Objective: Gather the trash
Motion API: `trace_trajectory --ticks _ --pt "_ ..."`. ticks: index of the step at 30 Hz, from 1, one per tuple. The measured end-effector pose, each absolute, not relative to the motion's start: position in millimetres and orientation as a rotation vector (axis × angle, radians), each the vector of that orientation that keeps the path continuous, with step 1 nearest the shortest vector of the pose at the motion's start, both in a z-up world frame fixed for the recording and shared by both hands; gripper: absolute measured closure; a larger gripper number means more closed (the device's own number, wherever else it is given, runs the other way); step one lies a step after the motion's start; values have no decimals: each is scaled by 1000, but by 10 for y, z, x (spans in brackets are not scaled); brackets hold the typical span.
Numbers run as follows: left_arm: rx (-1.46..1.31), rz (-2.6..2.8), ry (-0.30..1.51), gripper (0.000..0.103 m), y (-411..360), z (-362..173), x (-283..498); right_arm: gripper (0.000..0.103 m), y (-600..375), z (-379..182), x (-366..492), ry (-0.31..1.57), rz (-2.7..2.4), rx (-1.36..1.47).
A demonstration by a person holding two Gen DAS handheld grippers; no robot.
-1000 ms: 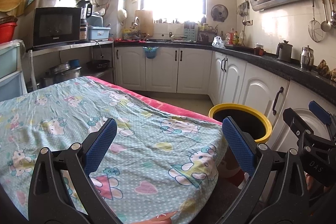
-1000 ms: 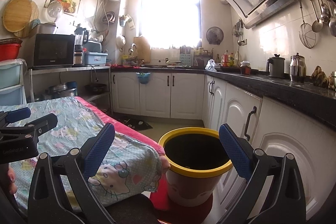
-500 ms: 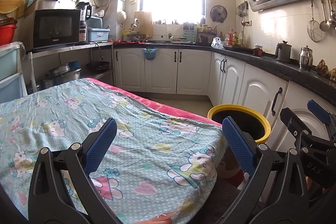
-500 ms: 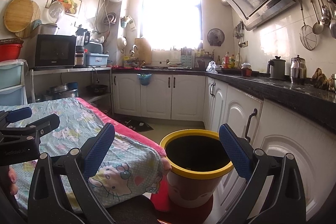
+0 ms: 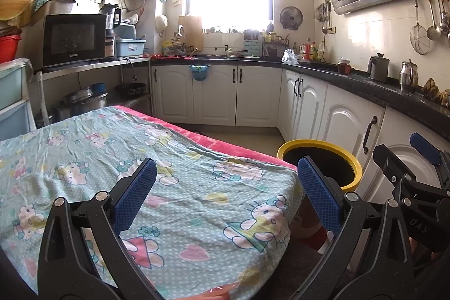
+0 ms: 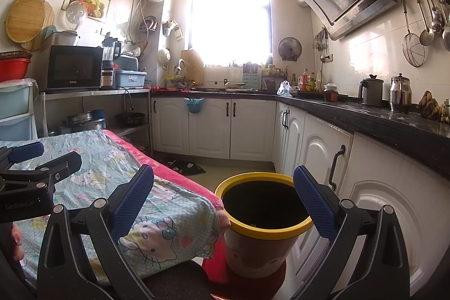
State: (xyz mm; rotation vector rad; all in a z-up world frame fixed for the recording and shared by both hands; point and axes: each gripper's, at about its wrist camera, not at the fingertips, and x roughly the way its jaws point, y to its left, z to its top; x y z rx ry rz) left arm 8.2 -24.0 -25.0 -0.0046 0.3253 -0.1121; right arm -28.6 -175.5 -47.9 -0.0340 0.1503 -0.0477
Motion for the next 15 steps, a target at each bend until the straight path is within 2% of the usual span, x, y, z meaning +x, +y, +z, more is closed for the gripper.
trace_trajectory --ticks 15 --pt "-6 -115 326 11 -234 -242 83 6 -1748 -481 -284 152 -47 -34"
